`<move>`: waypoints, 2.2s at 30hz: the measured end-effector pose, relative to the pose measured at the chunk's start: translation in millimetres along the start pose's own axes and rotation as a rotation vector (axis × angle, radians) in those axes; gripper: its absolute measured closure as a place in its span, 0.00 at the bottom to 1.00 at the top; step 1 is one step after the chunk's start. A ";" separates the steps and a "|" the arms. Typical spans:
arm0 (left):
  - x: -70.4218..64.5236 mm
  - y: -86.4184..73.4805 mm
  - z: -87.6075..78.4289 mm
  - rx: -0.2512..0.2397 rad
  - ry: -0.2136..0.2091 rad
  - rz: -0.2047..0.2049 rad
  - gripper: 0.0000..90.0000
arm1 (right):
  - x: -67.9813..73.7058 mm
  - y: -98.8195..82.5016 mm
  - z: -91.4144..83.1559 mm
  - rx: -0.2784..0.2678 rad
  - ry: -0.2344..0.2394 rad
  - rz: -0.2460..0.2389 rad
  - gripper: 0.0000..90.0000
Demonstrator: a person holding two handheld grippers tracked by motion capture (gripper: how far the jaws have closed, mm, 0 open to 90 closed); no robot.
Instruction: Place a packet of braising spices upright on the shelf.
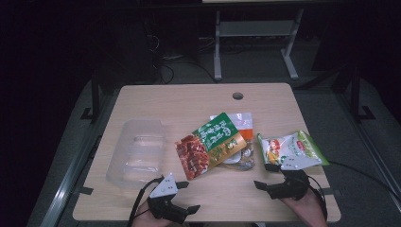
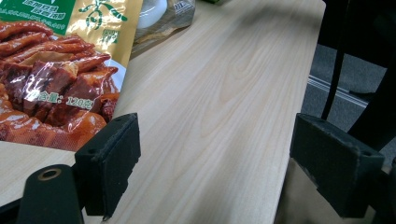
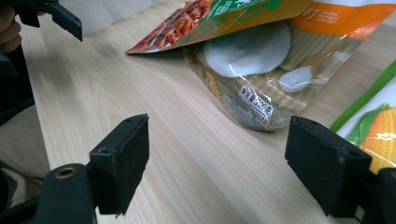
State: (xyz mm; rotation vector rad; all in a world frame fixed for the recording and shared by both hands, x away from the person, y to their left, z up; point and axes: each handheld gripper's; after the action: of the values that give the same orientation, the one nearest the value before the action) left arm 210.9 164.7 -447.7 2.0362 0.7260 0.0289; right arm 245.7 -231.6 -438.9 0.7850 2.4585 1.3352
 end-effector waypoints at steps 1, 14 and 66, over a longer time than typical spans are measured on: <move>0.3 0.0 0.3 -0.001 0.002 -0.002 0.18 | -0.6 -0.1 -0.1 -0.002 -0.002 0.001 0.24; 6.3 -1.0 -1.8 -0.007 0.017 -0.007 0.18 | 2.7 7.4 6.2 -0.018 -0.010 0.003 0.24; 4.1 0.1 -1.1 -0.010 0.016 0.010 0.18 | -33.7 73.2 105.5 0.045 -0.074 0.156 0.44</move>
State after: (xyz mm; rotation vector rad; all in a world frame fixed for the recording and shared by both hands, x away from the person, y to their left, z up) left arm 214.0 167.6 -448.1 2.0319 0.7237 0.0548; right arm 345.4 -144.0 -438.4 1.0377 2.4200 1.2807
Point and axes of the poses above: each handheld gripper's, and its own axes: z roughly forward along the jaws, y roughly out of its top, x roughly to its left, and after that the axes turned 9 degrees about -z, right-handed
